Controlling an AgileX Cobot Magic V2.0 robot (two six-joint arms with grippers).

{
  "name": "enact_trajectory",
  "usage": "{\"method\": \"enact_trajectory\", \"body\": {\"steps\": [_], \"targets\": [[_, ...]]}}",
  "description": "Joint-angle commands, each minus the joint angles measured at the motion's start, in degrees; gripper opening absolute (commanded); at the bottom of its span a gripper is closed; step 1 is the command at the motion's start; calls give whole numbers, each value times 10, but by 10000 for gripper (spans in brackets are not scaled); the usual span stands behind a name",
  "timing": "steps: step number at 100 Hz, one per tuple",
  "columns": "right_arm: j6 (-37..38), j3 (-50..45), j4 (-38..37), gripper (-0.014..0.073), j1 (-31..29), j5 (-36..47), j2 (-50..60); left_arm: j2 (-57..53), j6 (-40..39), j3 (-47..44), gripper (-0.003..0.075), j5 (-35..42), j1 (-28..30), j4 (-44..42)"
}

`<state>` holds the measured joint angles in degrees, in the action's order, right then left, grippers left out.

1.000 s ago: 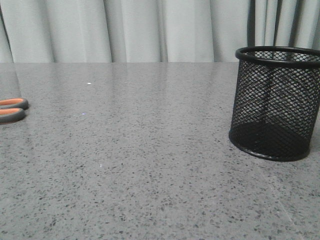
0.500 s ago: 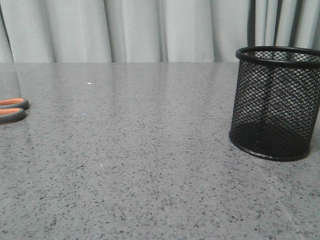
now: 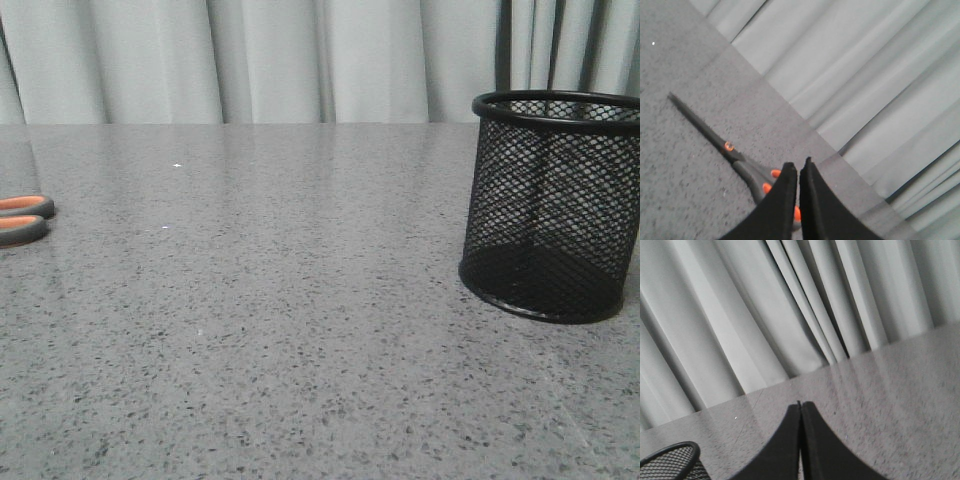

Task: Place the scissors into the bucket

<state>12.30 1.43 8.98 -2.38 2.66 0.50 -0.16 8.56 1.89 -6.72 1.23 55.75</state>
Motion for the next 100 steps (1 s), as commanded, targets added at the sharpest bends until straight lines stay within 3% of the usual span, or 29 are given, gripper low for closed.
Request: {"method": "enact_trajectory", "body": {"steps": [1, 22, 29, 43, 51, 60, 71, 80, 100], "targets": [[3, 66, -10, -55, -3, 14, 1, 0, 35, 65, 62, 38, -5, -37], [3, 205, -29, -15, -1, -133, -126, 144, 103, 224, 315, -76, -5, -189], [1, 243, -29, 78, -1, -174, -178, 210, 103, 273, 359, -125, -5, -226], [-3, 295, -29, 358, 19, -253, -250, 328, 117, 363, 356, -209, -17, -286], [-4, 307, -29, 435, 38, -286, -271, 375, 118, 407, 356, -247, -42, -349], [-4, 310, -29, 437, 62, -306, -282, 448, 133, 466, 357, -319, -76, -472], [-4, 310, -29, 437, 79, -301, -283, 539, 258, 515, 360, -403, -142, -660], [-4, 310, -29, 437, 86, -290, -283, 605, 324, 531, 386, -426, -204, -783], [-4, 310, -28, 437, 86, -304, -280, 733, 343, 576, 398, -443, -254, -804]]}}
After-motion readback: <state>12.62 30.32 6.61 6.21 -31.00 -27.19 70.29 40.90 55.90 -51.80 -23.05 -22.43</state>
